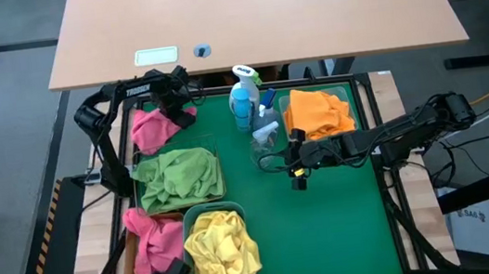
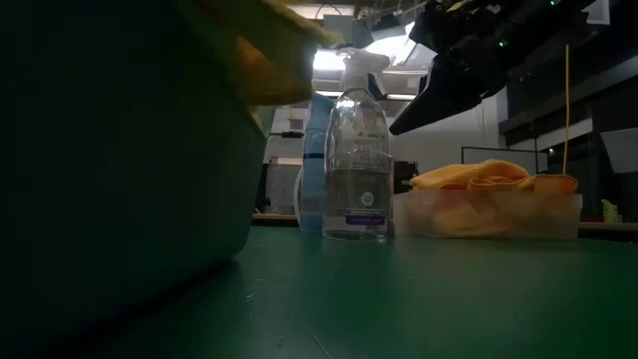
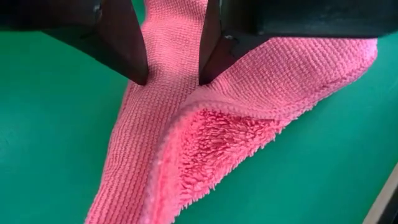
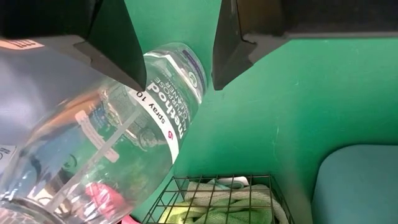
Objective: Sort microfiber towel by color & place in baskets
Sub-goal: Put the pink towel into the orange bin
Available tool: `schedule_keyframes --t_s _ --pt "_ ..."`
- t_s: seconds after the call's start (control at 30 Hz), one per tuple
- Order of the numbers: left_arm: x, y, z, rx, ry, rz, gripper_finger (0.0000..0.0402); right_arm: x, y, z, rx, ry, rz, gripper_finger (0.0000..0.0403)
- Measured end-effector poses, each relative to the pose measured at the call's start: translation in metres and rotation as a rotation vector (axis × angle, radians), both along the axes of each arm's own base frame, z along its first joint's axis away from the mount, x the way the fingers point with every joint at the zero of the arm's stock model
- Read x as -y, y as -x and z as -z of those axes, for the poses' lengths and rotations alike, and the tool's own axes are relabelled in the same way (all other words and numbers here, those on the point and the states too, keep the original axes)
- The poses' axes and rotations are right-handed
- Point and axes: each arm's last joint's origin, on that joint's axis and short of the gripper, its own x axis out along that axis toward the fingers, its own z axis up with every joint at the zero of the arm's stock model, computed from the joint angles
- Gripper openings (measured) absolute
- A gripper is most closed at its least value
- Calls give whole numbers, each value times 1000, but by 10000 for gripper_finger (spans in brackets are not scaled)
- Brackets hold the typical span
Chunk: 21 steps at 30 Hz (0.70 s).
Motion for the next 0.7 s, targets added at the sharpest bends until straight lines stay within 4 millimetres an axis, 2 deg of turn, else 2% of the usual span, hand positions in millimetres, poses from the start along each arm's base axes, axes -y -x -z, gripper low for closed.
schedule_keyframes --t_s 0.13,0.4,0.7 --pt "1 -2 0 3 1 14 108 0 0 0 -1 0 0 184" --pt "6 -10 0 22 8 77 8 0 0 0 -2 0 0 184" --pt "9 -10 -13 94 -1 85 1 0 0 1 -7 1 0 184"
